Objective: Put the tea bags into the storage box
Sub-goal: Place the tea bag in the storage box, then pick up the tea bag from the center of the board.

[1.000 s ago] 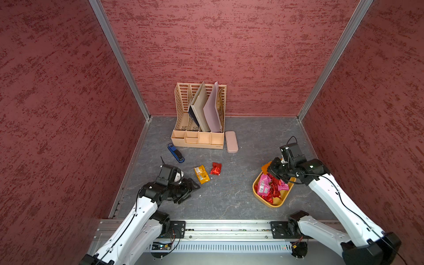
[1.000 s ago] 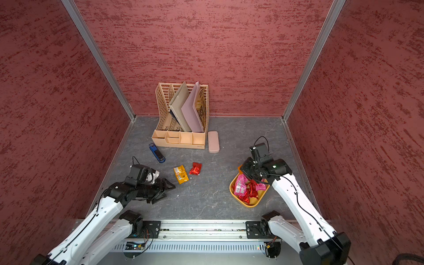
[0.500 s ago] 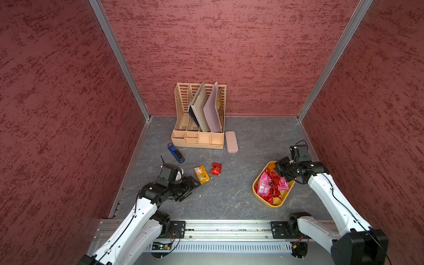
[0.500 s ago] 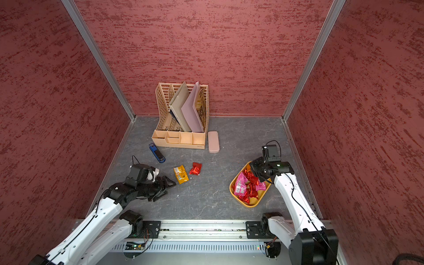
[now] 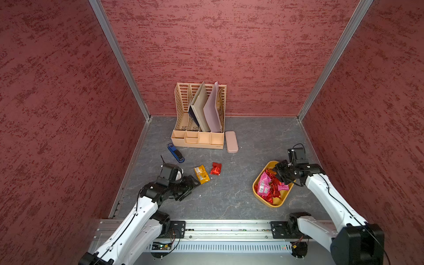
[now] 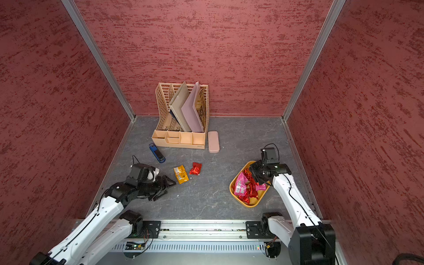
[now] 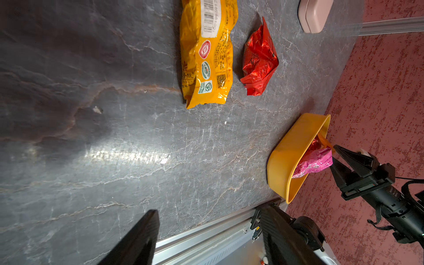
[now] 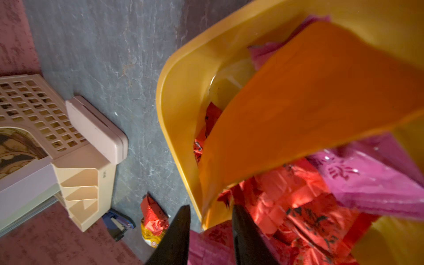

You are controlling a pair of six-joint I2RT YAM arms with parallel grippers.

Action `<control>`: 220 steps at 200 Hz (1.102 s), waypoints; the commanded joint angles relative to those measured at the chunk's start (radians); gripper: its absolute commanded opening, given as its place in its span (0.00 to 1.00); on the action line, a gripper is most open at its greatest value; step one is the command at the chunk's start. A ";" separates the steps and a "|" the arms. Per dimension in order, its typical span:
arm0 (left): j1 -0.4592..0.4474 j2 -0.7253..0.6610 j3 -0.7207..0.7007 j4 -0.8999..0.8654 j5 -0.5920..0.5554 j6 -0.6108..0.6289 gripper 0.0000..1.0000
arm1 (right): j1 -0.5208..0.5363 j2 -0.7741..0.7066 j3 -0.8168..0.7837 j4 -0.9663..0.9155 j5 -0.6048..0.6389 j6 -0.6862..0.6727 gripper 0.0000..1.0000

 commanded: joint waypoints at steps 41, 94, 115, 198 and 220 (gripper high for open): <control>0.041 0.030 0.033 0.041 0.036 0.029 0.74 | 0.012 -0.143 0.126 -0.313 0.100 -0.196 0.59; 0.062 0.080 0.052 0.041 0.048 0.058 0.75 | 0.112 -0.283 0.185 -0.443 0.114 -0.200 0.52; 0.080 0.104 0.038 0.063 0.067 0.055 0.75 | 0.224 -0.267 0.189 -0.373 0.052 -0.187 0.50; 0.212 0.071 -0.029 0.039 0.128 0.053 0.75 | 0.703 0.242 0.346 0.041 0.116 -0.213 0.59; 0.234 0.038 -0.040 -0.008 0.127 0.069 0.75 | 0.751 0.455 0.473 0.056 0.147 -0.255 0.74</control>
